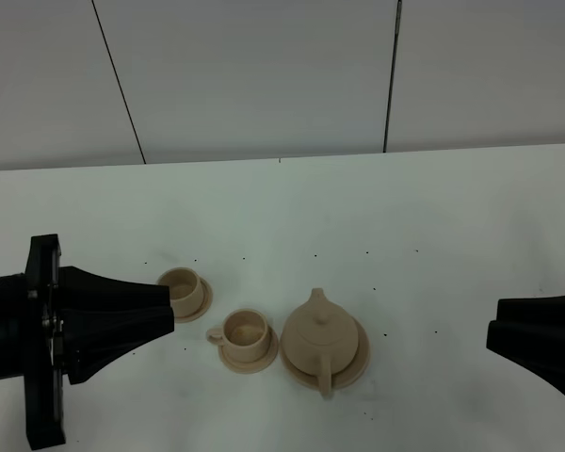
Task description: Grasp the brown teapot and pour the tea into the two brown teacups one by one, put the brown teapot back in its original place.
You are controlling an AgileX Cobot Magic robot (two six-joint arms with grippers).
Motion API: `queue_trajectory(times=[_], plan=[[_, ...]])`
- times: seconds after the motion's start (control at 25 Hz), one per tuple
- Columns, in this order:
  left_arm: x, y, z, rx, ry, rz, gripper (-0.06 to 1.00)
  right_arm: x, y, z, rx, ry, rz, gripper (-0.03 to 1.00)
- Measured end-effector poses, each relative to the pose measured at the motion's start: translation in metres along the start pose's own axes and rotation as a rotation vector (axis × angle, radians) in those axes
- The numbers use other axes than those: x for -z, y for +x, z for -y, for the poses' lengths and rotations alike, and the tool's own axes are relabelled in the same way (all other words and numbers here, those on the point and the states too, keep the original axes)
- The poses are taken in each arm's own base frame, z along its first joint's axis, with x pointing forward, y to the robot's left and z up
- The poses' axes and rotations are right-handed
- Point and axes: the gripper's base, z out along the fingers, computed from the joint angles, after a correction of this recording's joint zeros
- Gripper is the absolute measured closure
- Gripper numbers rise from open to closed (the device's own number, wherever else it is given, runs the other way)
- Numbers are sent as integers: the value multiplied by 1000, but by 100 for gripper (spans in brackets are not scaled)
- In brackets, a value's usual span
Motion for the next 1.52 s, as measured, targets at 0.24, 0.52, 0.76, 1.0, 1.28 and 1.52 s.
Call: queue_trajectory(times=[0.24, 0.52, 0.76, 1.0, 1.28, 1.52], plan=[[7, -16, 13, -77, -46, 33, 70, 0, -2, 1, -10, 6, 23, 68], [27, -46, 42, -195, -292, 58, 70, 0, -5, 1, -23, 14, 52, 68], [43, -59, 74, -229, -452, 59, 70, 0, -6, 2, -37, 17, 68, 68], [55, -54, 99, -152, -557, -10, 70, 0, -7, 2, -47, 19, 75, 68], [71, -48, 124, -92, -724, -41, 70, 0, -7, 2, -60, 19, 75, 68], [82, -39, 141, -48, -855, -20, 70, 0, -7, 2, -66, 19, 76, 68]])
